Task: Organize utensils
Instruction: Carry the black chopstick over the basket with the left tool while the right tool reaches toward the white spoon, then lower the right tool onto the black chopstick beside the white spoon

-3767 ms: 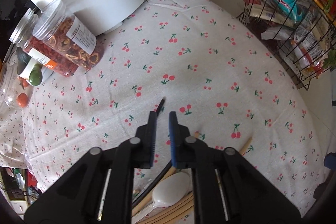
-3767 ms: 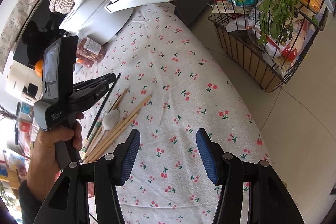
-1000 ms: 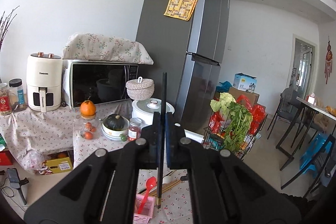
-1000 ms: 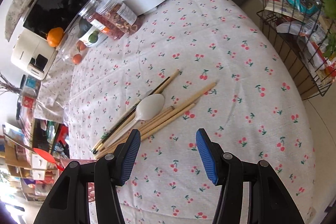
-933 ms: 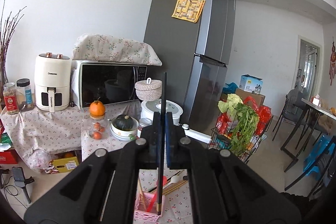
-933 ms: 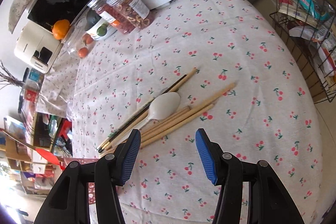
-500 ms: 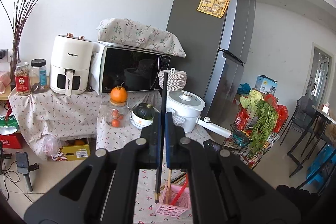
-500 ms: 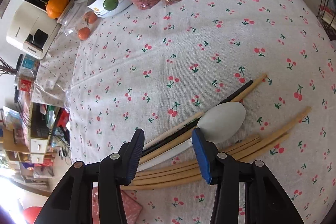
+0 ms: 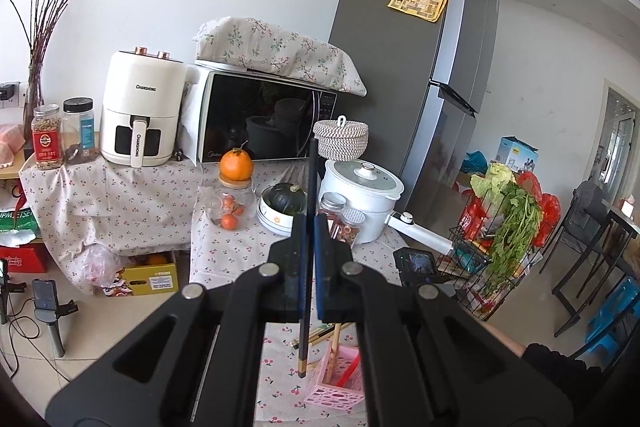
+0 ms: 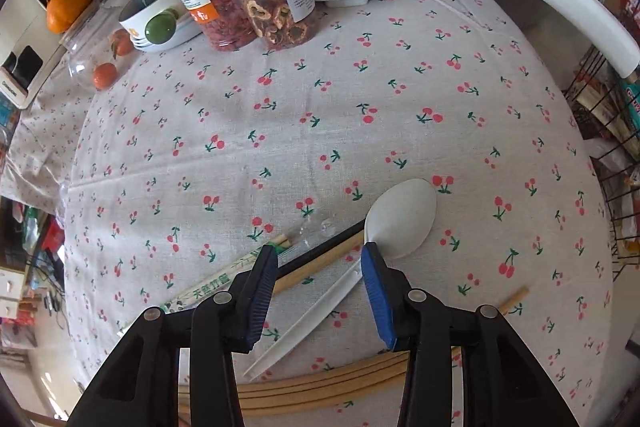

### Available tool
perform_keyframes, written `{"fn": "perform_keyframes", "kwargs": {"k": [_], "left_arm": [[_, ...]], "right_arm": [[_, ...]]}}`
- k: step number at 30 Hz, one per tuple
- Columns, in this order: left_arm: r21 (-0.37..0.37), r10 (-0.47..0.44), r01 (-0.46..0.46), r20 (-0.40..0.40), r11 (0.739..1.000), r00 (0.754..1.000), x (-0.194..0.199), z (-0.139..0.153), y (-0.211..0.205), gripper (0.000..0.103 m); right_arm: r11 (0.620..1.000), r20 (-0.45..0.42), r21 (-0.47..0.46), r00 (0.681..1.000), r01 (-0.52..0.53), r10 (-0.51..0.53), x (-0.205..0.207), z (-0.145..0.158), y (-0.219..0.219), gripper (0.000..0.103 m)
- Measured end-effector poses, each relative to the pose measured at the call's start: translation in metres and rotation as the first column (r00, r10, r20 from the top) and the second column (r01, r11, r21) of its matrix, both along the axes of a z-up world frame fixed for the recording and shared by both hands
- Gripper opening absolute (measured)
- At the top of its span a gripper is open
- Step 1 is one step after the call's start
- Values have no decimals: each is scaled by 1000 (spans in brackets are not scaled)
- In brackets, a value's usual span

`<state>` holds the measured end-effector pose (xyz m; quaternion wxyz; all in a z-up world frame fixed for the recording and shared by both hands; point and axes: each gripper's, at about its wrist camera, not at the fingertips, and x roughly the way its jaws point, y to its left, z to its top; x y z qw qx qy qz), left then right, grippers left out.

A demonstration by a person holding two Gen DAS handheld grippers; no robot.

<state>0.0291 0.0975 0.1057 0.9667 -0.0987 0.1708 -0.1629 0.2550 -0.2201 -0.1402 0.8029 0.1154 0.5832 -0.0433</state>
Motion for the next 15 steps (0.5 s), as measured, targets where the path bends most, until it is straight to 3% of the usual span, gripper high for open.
{"fn": "perform_keyframes", "kwargs": {"k": [4, 7, 9, 11, 15], "left_arm": [[-14, 11, -11, -9, 1000, 1000, 3, -1, 6, 4], [-23, 19, -20, -11, 1000, 1000, 4, -1, 10, 4], [-31, 24, -24, -11, 999, 1000, 5, 0, 11, 4], [-34, 28, -28, -9, 999, 1000, 4, 1, 12, 4], [-33, 29, -29, -10, 999, 1000, 4, 0, 12, 4]], "right_arm": [[997, -47, -81, 999, 4, -8, -3, 0, -11, 26], [995, -75, -98, 997, 28, -36, -5, 5, -17, 27], [998, 18, 49, 999, 40, -41, -6, 15, -24, 30], [983, 55, 176, 997, 50, -60, -5, 17, -29, 30], [961, 75, 274, 996, 34, -57, -2, 2, -28, 30]]}}
